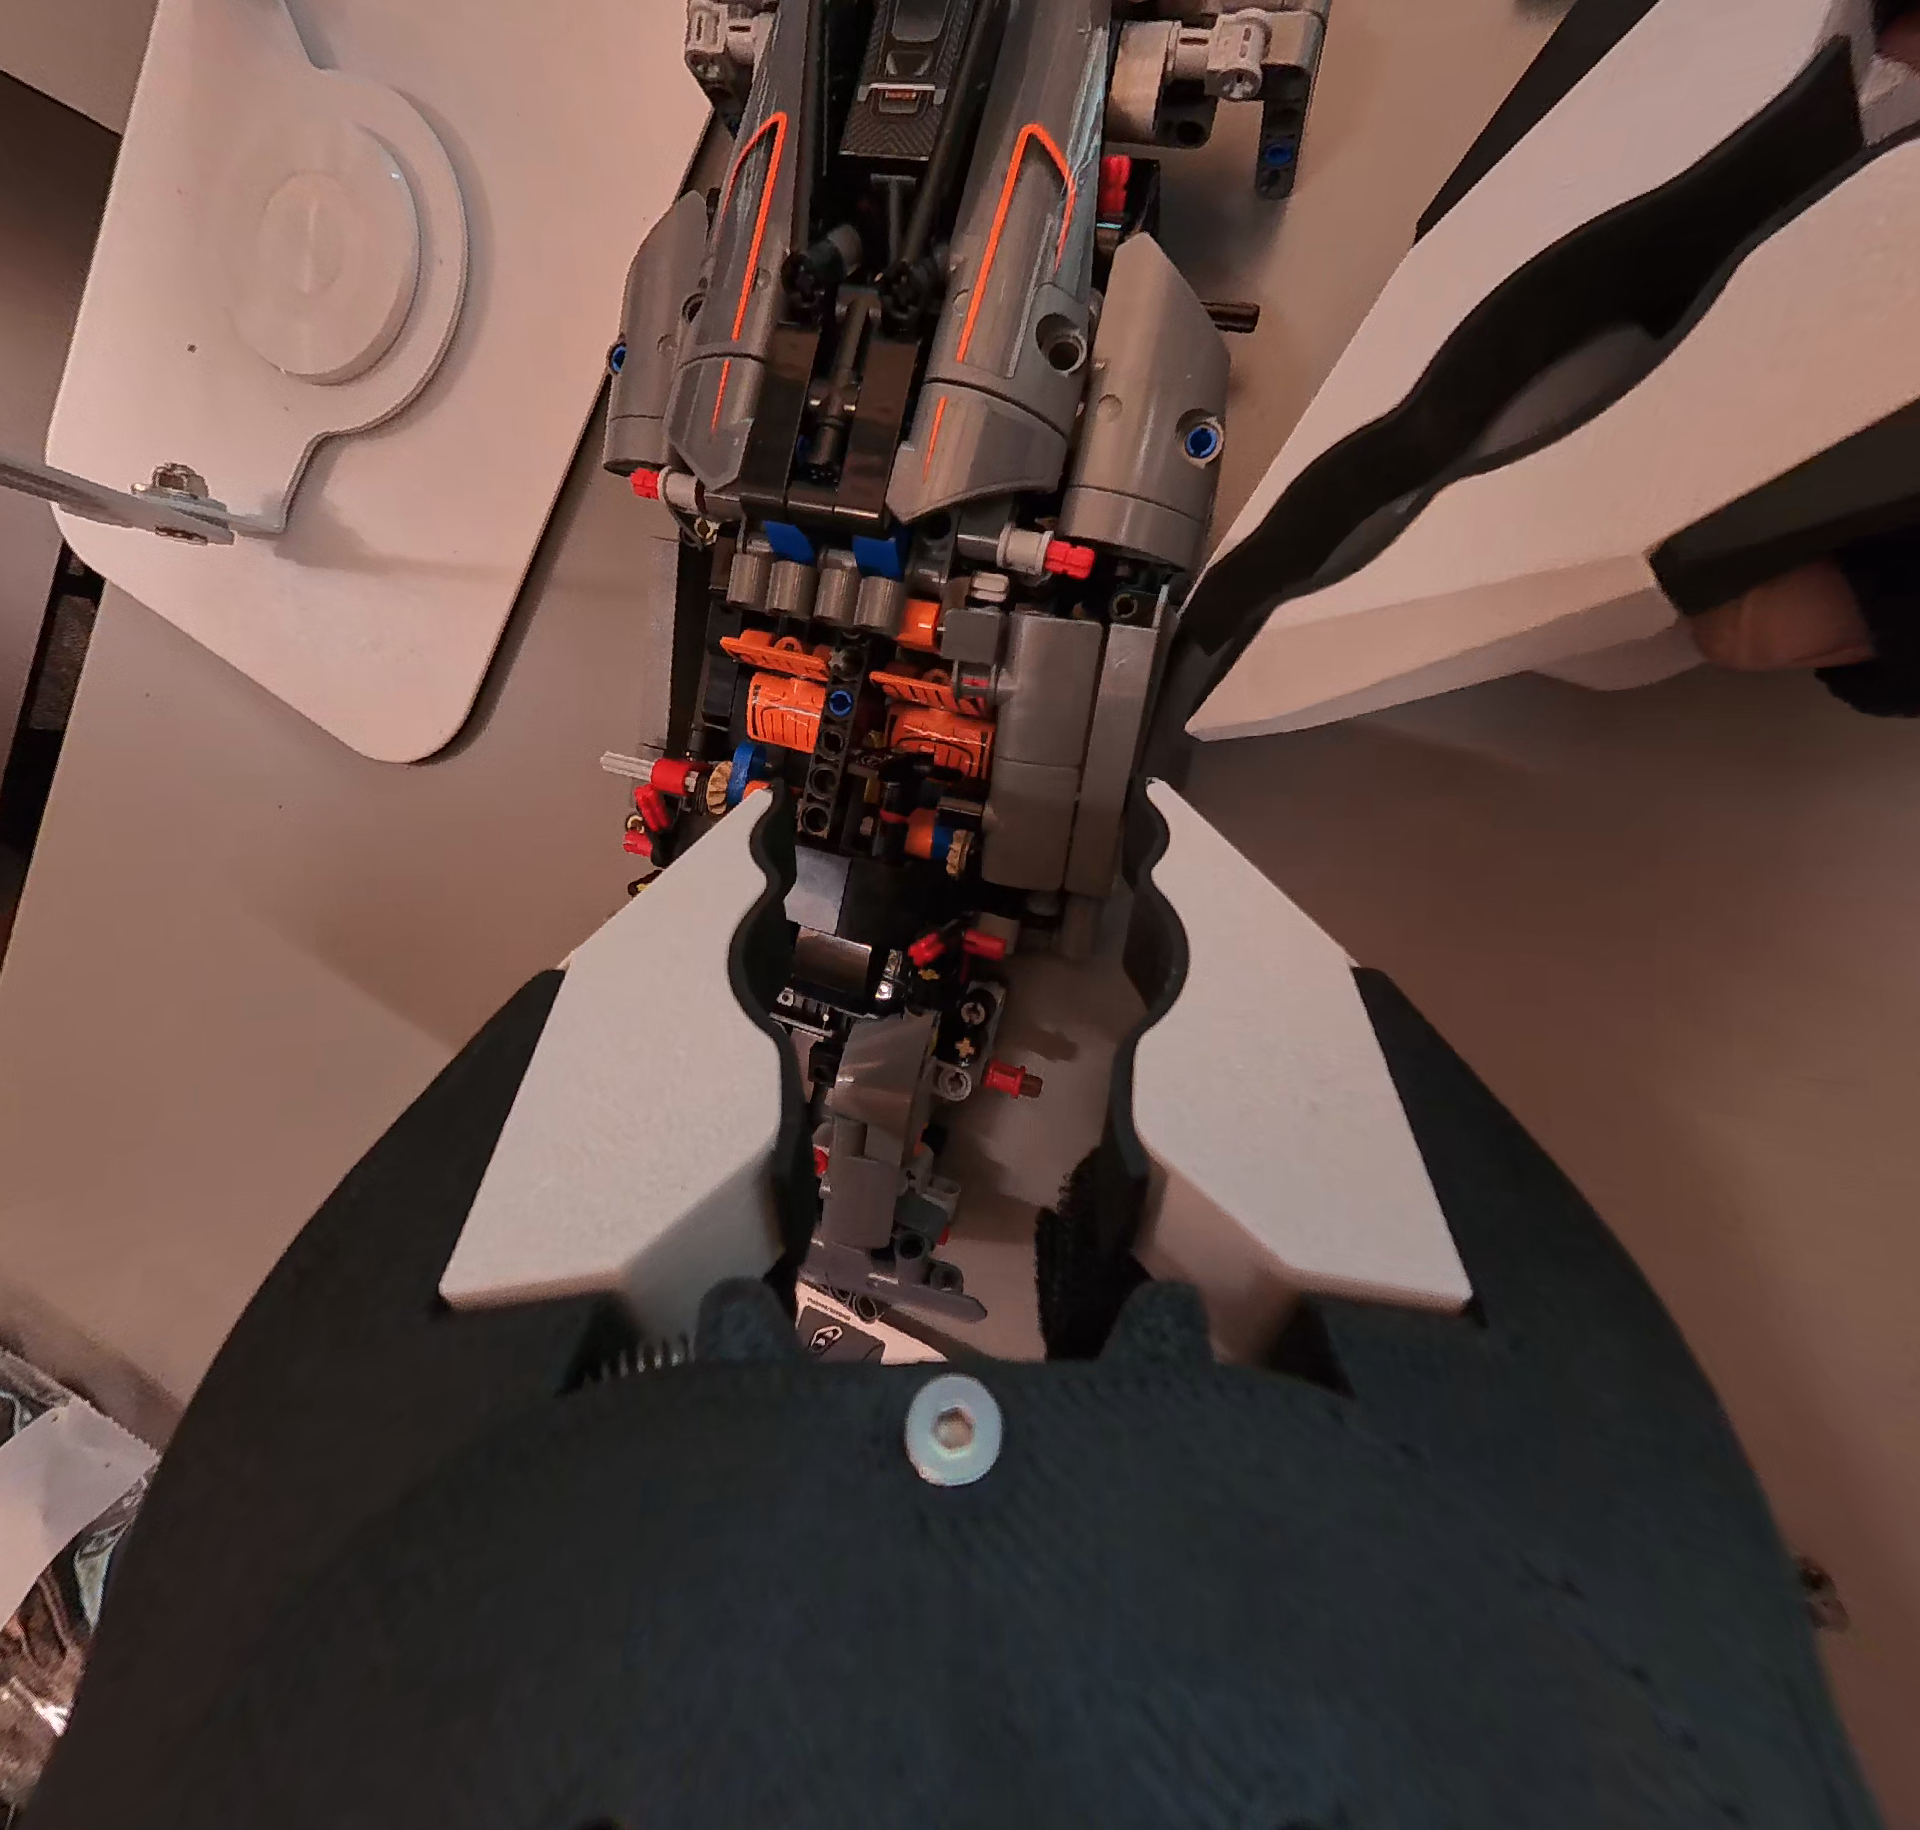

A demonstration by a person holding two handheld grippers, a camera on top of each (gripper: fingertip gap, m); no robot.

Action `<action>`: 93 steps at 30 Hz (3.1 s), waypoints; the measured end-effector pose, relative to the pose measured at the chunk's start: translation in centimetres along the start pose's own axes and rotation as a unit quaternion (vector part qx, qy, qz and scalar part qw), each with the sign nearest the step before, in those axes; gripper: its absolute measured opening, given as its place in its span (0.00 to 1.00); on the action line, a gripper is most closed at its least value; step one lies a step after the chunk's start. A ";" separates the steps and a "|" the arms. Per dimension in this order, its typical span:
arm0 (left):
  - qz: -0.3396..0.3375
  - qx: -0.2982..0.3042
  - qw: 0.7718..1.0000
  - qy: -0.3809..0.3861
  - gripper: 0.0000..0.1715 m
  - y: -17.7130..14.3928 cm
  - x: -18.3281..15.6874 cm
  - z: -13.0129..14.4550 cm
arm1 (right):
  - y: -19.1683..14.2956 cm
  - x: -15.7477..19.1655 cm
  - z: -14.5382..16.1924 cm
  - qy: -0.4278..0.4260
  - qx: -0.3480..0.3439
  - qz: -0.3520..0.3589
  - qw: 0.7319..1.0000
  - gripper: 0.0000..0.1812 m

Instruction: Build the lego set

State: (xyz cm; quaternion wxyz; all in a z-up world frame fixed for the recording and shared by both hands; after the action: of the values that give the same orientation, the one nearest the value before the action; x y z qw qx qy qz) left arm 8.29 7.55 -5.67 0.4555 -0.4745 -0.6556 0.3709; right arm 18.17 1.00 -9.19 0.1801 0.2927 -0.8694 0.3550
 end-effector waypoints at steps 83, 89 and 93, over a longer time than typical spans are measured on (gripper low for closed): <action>-0.014 0.009 1.000 -0.026 0.37 0.4 2.0 1.6 | 1.8 1.9 -2.7 -0.456 0.049 0.271 0.846 0.36; -0.014 0.008 1.000 -0.027 0.37 0.4 2.0 1.6 | 2.0 1.3 -3.0 -0.447 0.044 0.291 0.845 0.37; -0.013 0.007 1.000 -0.028 0.37 0.4 2.0 1.6 | 1.9 1.1 -2.9 -0.454 0.055 0.305 0.836 0.36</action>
State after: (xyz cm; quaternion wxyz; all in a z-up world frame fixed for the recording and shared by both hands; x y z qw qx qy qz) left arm 6.62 9.49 -6.03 0.4454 -0.4520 -0.6714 0.3829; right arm 16.44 3.78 -7.68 -0.3681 0.1505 -0.8779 0.2666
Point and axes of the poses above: each gripper's, where its closed fingertips meet, y out along the fingers, z out of its underside, x = y × z across the jaws, the point moved 8 cm from there along -y, back along the fingers, and after that the axes turned 8 degrees about x, right-handed, at the moved point
